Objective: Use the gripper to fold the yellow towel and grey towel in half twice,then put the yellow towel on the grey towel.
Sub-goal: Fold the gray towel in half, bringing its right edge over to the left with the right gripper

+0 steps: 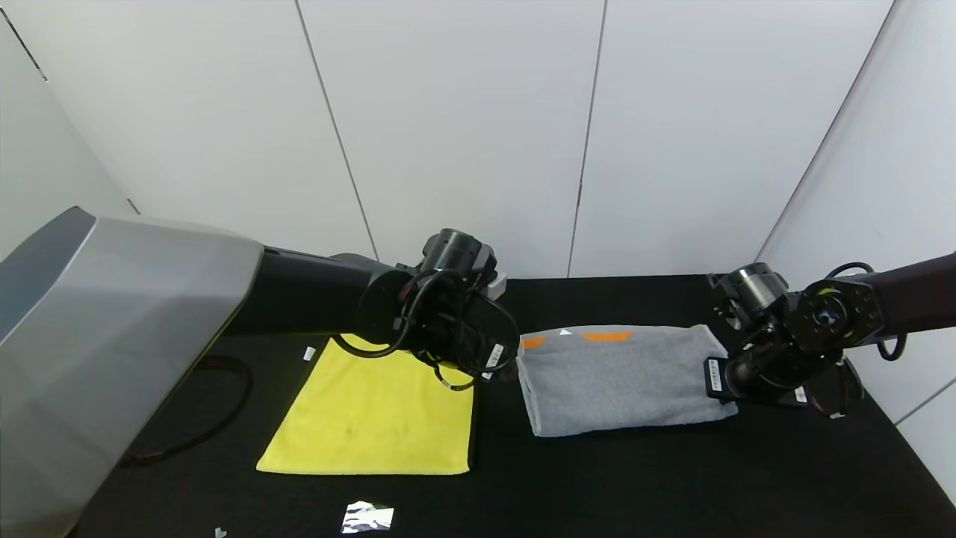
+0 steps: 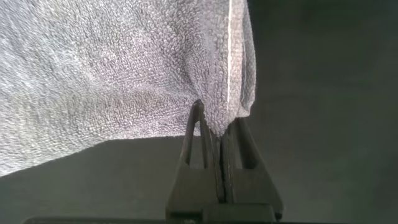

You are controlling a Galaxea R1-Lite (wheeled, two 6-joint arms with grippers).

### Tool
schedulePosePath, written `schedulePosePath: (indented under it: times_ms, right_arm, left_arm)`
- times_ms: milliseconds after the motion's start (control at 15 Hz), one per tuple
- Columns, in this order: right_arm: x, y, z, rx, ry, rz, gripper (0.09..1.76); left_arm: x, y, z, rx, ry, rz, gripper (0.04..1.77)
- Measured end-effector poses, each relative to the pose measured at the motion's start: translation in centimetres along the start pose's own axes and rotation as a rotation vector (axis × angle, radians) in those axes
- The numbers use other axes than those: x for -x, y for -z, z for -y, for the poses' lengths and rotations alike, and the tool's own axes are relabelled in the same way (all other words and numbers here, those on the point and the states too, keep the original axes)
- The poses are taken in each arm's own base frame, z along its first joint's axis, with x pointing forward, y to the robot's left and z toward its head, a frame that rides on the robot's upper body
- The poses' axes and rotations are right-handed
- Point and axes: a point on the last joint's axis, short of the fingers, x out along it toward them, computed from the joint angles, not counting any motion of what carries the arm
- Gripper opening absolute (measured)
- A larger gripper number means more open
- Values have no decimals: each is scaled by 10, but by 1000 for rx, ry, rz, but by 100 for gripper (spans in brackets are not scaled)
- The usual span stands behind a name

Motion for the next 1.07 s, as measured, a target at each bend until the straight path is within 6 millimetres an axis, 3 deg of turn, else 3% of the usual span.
schedulePosePath:
  times_ms: [200,400,733,1067]
  right_arm:
    - [6,-7,12,3,9,20,12]
    - [13,-9,9,25,-7,50,12]
    - [36,-1,-23,96,-93,121,12]
    - [57,24,-66,217,-184,155,12]
  left_arm:
    - [4,1,-1,2,-1,1,172]
    - [9,2,-2,1,-2,2,172]
    - [25,5,-5,3,-9,9,172]
    - [39,9,-13,17,-26,13,172]
